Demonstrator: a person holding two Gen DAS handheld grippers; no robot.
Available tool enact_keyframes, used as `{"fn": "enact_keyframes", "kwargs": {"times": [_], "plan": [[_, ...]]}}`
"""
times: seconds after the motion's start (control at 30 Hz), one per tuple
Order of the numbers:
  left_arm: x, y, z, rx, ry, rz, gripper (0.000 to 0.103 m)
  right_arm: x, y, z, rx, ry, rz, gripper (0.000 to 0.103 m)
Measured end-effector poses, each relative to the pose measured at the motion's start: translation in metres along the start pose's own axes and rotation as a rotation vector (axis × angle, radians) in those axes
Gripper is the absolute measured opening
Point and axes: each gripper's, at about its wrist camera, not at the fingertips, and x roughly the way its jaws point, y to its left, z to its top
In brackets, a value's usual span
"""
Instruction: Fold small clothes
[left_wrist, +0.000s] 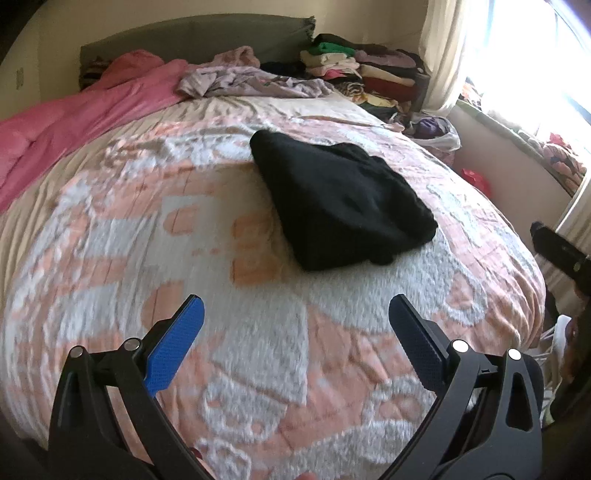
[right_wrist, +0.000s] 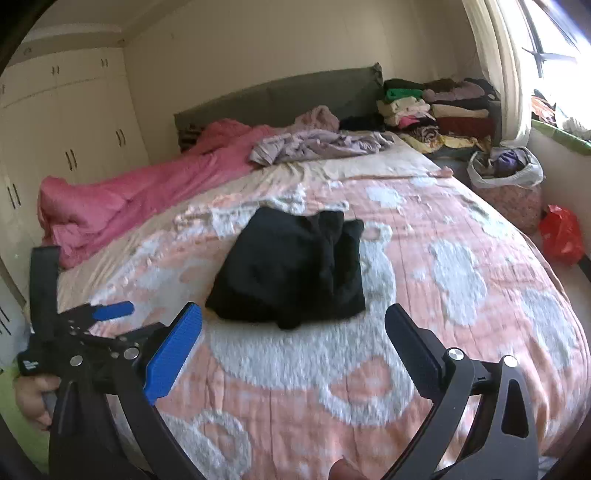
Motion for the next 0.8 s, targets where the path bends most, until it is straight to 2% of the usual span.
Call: {"fn": "enact_keyframes", "kwargs": {"times": [0.23,0.33,0.47,0.63,0.8], "plan": [[-0.004,0.002,-0.035,-0.039,-0.005,0.013,0.094,0.008,0.010,-0.031,-0.002,0.038,-0.082,0.099],[-0.003,0.000,-0.048,-0.055,0.011,-0.021,0.094,0.014,0.008,-0.044,0.019,0.040,-0.099,0.099],[0.005,-0.005,-0.054,-0.033,0.014,0.005,0.094,0.022,0.003,-0.056,0.039,0.030,-0.130,0.099],[0.009,-0.004,-0.055,-0.041,-0.003,0.008,0.094,0.038,0.000,-0.066,0.044,0.061,-0.129,0.099],[0.014,0.000,-0.055,-0.053,0.008,0.024,0.094,0.040,0.003,-0.067,0.033,0.052,-0.121,0.099]]}}
